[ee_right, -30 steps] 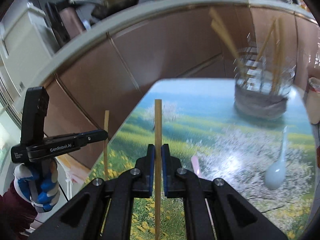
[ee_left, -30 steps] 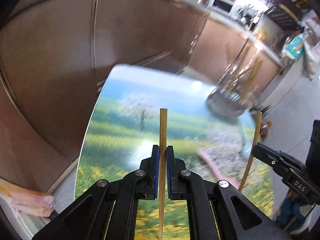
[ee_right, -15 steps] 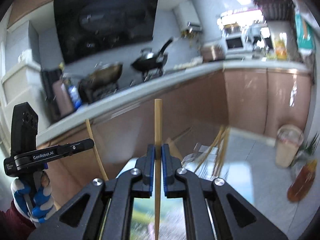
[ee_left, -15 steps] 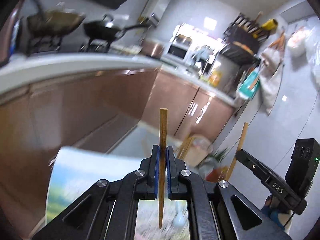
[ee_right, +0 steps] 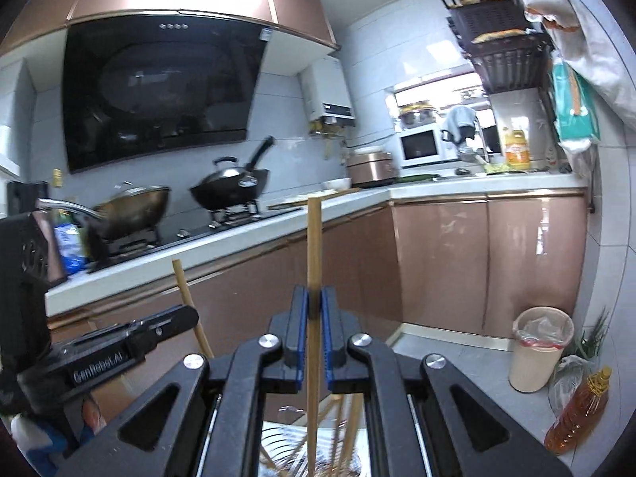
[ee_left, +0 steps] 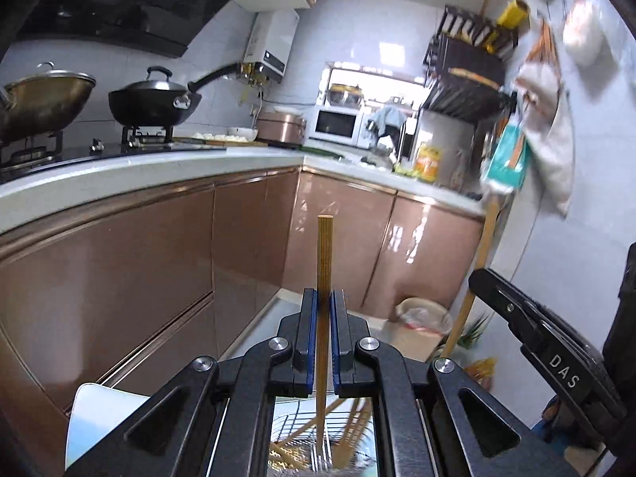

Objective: Organize utensils
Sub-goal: 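Lift both chopsticks and lower them into the wire holder, then open both tools and move them over the two spoons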

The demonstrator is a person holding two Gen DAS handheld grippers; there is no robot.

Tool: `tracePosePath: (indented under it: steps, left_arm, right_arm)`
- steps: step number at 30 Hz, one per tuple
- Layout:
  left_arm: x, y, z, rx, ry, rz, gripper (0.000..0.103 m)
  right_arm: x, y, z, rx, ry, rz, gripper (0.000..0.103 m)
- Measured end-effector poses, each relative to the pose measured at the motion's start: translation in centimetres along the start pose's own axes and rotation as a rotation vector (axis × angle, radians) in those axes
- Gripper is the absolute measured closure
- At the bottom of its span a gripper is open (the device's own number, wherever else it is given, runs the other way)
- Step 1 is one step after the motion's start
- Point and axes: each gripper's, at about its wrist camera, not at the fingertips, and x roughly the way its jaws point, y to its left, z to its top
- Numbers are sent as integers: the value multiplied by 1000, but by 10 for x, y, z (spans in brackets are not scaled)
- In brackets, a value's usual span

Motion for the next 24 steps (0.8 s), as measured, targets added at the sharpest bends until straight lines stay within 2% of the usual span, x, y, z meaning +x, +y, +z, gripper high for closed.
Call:
tracePosePath:
  steps: [5,11,20,21,24]
  left_arm:
    - [28,2,-22,25,15,37,97]
    - [38,5,-42,50,32,63,97]
    - [36,8,-55,52,71,85,95]
    - [33,9,-55,52,74,85,93]
    - [21,11,-53,49,68,89,77]
  right_arm:
    - [21,-11,-39,5,13,-41,97]
    - [29,-16,-73,3,50,-59,97]
    - [24,-17,-90,11,103,-53,95]
    - [24,-16,-89,10,106,-50,95]
    - [14,-11,-85,4,109,-51,95]
